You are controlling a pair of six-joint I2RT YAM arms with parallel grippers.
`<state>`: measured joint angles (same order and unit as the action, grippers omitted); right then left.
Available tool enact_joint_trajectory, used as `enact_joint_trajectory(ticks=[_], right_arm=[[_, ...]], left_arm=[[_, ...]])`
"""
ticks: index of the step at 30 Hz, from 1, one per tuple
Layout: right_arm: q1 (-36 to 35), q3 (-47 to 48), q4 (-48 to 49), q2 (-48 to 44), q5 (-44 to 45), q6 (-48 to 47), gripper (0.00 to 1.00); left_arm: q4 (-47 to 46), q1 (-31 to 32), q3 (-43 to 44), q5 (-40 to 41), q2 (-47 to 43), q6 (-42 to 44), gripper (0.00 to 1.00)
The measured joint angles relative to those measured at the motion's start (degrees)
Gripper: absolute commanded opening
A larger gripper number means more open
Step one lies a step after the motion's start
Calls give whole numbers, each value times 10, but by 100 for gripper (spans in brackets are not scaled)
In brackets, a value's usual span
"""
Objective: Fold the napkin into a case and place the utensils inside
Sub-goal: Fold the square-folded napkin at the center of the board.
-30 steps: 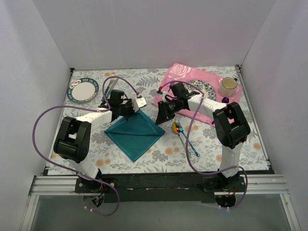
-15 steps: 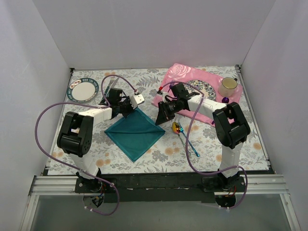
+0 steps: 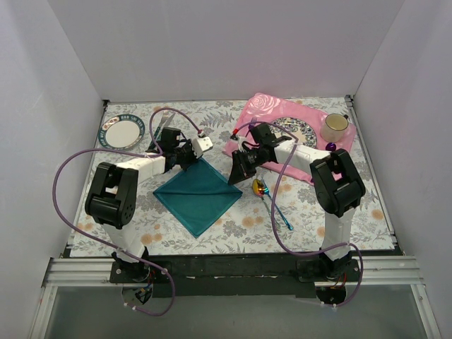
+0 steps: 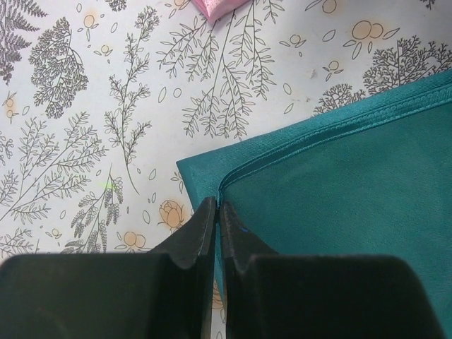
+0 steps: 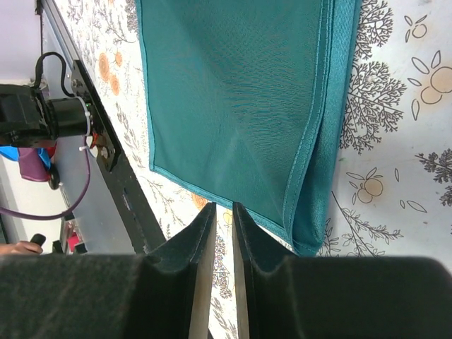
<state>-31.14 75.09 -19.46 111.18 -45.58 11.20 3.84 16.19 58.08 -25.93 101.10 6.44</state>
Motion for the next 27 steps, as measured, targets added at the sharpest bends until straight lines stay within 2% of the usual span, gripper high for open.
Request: enact_joint_trajectory(ticks=[27], right_arm=[[-25,-10,17,29,4,16,19]], left_arm=[[-17,0,0,15,17,6,6]])
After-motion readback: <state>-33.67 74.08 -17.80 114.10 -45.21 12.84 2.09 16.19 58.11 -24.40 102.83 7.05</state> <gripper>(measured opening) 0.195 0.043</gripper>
